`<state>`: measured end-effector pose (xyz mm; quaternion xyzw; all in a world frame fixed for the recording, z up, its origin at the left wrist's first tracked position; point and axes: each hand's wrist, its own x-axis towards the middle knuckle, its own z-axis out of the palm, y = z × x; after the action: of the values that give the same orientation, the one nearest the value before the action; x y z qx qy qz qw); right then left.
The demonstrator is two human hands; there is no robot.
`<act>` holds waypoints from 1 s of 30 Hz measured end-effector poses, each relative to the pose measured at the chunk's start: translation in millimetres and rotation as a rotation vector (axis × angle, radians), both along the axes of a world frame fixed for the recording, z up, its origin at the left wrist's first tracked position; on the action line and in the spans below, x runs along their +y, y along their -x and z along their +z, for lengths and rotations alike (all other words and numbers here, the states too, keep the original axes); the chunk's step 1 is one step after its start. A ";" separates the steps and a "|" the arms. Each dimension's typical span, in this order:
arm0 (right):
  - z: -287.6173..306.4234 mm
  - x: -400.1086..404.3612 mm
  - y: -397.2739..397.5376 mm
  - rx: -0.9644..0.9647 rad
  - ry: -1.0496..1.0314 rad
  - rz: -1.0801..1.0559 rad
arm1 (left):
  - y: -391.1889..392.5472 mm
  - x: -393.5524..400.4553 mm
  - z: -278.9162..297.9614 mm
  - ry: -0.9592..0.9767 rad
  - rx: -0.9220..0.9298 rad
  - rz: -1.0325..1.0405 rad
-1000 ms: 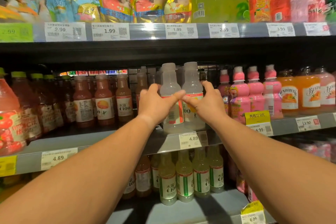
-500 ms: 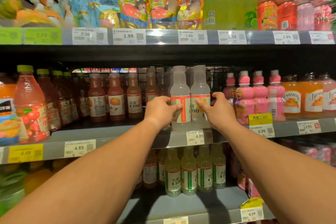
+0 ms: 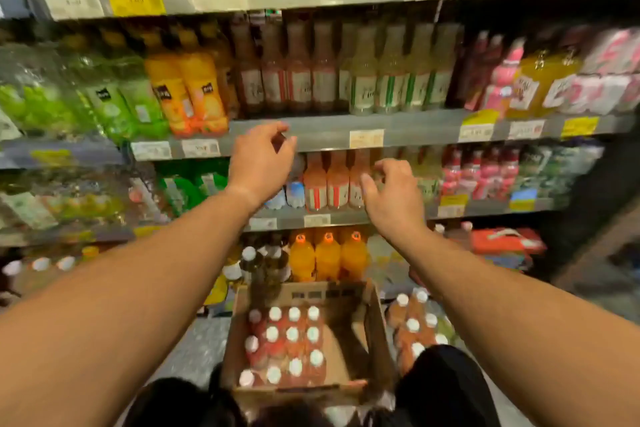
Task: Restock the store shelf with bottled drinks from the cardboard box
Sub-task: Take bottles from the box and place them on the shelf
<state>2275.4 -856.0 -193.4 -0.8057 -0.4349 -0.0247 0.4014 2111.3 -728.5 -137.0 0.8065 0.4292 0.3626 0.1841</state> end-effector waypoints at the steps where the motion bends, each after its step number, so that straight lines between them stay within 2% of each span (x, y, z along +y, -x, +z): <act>1: -27.2 -10.7 19.5 0.017 0.043 0.016 | 15.2 -9.9 -28.8 0.061 0.042 0.012; 6: -121.4 -57.7 87.8 0.058 0.245 0.076 | 74.4 -60.0 -141.9 0.205 0.275 -0.001; 9: -164.3 -80.9 106.7 0.055 0.430 0.102 | 101.5 -85.5 -199.4 0.336 0.506 -0.083; 12: -198.2 -88.2 109.2 0.067 0.571 0.138 | 120.0 -94.5 -240.3 0.426 0.641 -0.081; 17: -239.9 -67.8 100.6 0.147 0.635 0.121 | 120.5 -76.4 -285.0 0.564 0.718 0.002; 20: -266.6 -53.8 98.4 0.204 0.677 0.152 | 106.9 -67.3 -312.8 0.653 0.686 0.027; 24: -306.7 -36.7 90.6 0.312 0.691 0.149 | 90.1 -52.1 -356.8 0.664 0.792 -0.061; 30: -379.0 -8.5 78.4 0.409 0.910 0.238 | 68.5 -42.7 -442.7 0.814 0.820 -0.167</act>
<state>2197.0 -864.5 -572.4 -0.8321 -0.4030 0.3710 0.0871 2042.7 -771.2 -579.7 0.7764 0.5051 -0.1891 0.3261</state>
